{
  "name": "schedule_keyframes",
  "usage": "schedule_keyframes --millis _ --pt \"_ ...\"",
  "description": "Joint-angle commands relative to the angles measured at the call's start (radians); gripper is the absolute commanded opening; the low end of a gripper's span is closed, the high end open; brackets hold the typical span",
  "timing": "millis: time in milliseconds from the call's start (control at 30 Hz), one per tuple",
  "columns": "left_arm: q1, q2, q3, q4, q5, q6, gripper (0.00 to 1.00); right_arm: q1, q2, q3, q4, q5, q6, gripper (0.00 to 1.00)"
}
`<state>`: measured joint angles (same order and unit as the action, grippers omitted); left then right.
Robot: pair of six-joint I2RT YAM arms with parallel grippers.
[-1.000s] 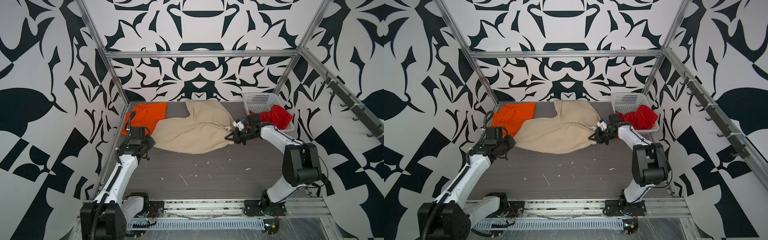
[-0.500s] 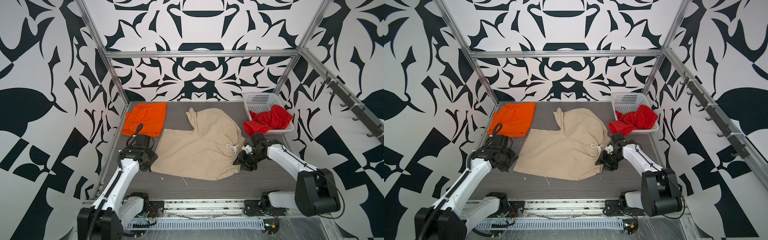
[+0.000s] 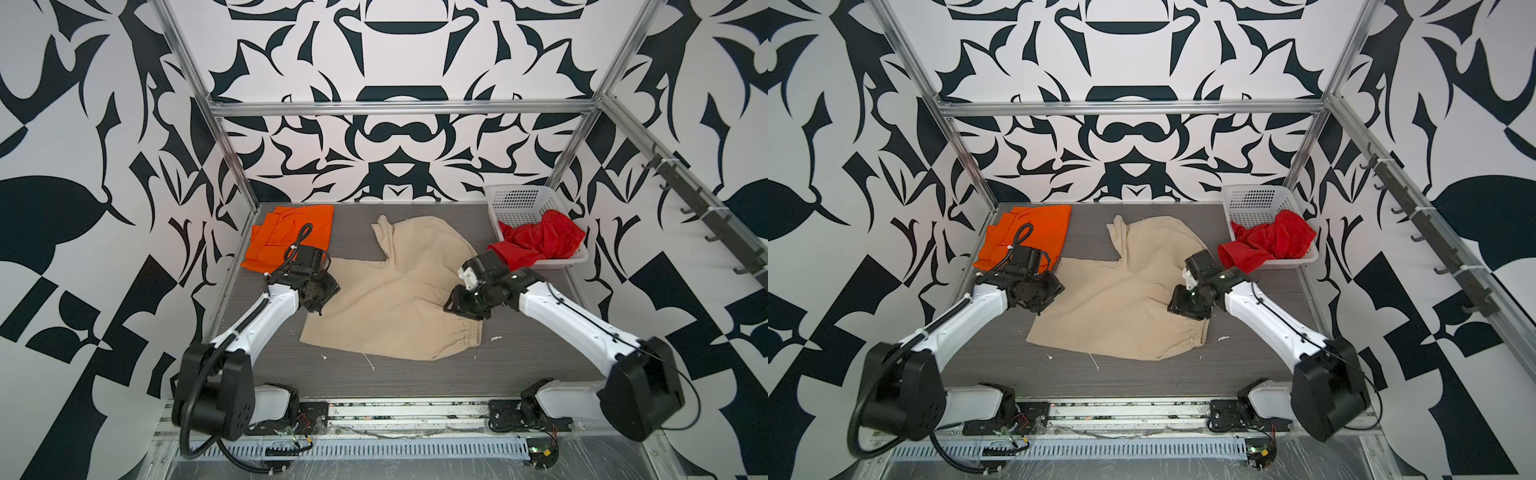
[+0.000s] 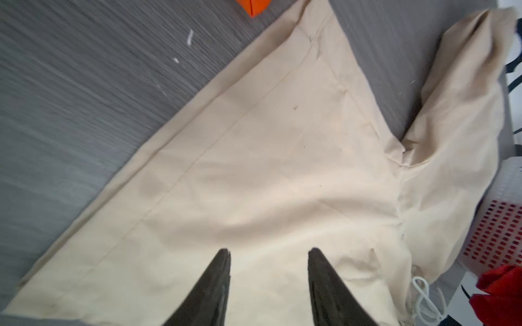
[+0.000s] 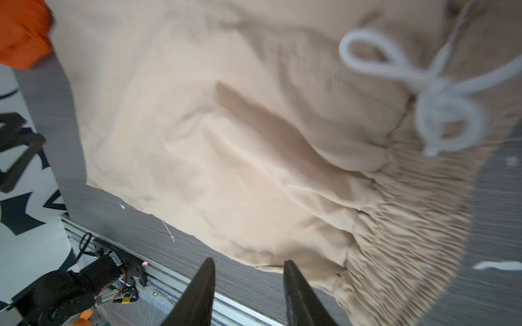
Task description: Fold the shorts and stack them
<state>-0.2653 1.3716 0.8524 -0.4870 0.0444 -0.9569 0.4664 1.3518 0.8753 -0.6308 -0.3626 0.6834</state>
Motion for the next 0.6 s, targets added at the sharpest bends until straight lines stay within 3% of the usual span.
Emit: schedule_keyframes --millis 0,167,367,433,567 --pt "-0.004 0.036 -0.059 0.088 0.03 -0.038 0.48 -0.005 0.018 -0.084 0.159 -0.004 0.09 0.43" --pt "-0.004 0.032 -0.161 0.1 0.015 -0.073 0.47 -0.038 0.043 -0.174 0.104 0.049 0.067 0.43" --pt "-0.014 -0.086 -0.302 0.064 0.023 -0.141 0.47 -0.136 -0.041 -0.283 -0.054 0.138 0.026 0.43" --pt "-0.018 -0.164 -0.321 0.038 0.026 -0.148 0.49 -0.162 -0.082 -0.268 -0.135 0.175 0.0 0.44" --pt "-0.02 -0.297 -0.3 0.027 0.014 -0.131 0.53 -0.16 -0.15 -0.084 -0.25 0.211 -0.052 0.49"
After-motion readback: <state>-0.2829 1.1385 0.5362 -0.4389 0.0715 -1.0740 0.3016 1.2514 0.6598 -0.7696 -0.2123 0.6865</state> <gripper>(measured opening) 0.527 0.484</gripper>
